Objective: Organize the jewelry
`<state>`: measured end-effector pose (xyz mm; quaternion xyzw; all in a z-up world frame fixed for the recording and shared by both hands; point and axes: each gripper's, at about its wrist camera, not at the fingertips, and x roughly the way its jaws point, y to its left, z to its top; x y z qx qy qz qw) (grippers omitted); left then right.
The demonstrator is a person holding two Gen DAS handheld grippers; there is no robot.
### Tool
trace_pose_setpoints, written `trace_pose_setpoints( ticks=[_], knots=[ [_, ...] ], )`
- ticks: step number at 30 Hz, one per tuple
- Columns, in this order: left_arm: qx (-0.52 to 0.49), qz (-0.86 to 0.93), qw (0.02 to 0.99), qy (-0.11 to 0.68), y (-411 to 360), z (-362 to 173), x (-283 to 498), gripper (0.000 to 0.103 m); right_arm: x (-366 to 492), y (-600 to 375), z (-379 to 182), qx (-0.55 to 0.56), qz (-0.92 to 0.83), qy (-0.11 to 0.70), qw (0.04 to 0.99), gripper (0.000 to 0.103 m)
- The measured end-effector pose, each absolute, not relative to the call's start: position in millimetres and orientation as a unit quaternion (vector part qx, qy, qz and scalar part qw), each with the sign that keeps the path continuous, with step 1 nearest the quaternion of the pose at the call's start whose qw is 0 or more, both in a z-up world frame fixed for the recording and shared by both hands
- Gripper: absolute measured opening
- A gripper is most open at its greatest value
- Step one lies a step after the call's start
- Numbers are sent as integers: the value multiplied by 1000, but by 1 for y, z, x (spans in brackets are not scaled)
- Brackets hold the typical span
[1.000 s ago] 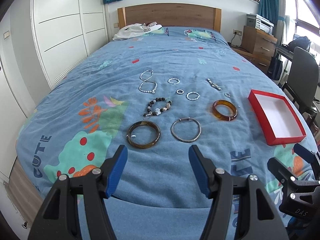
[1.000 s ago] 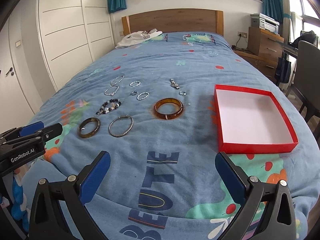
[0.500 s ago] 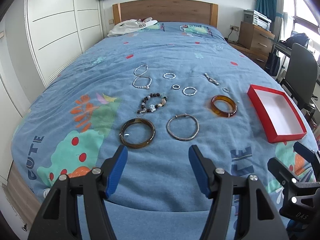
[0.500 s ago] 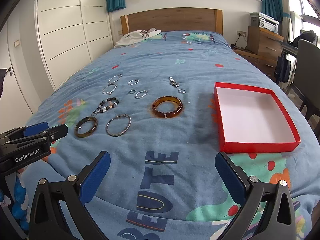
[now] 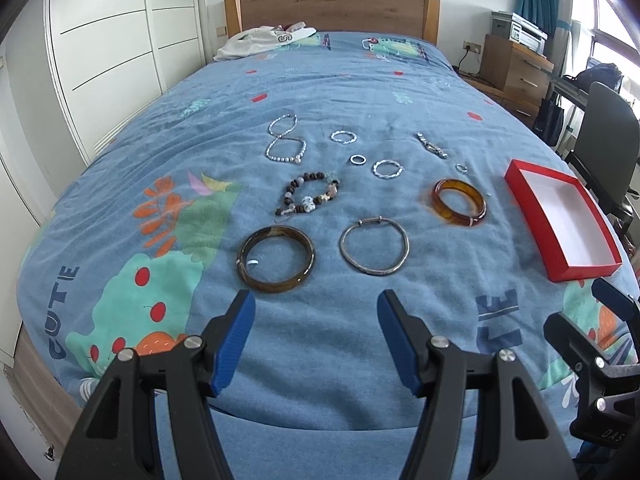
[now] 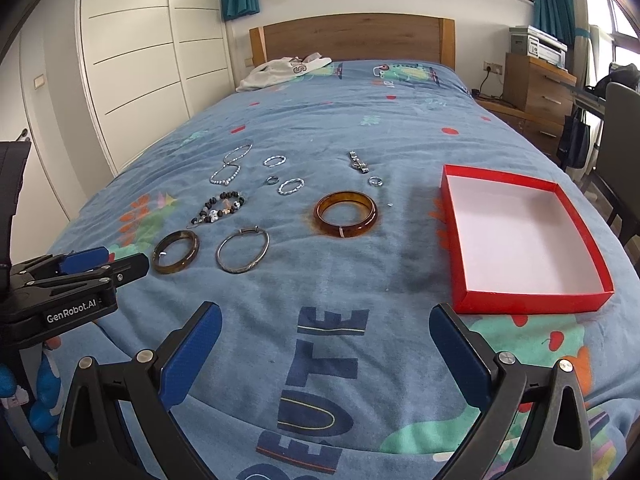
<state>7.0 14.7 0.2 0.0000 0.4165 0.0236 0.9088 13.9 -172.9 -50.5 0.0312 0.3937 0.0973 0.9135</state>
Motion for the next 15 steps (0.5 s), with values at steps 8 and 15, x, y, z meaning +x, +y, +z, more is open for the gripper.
trace_pose_setpoints(
  ticks=[8,15],
  knots=[
    [-24,28,905,423,36,-3,13,62,21,-165,-59,27,124,404,906,95],
    [-49,33,894,444,62,-16,32,62,39,-151,-69,25,169,412,895,94]
  ],
)
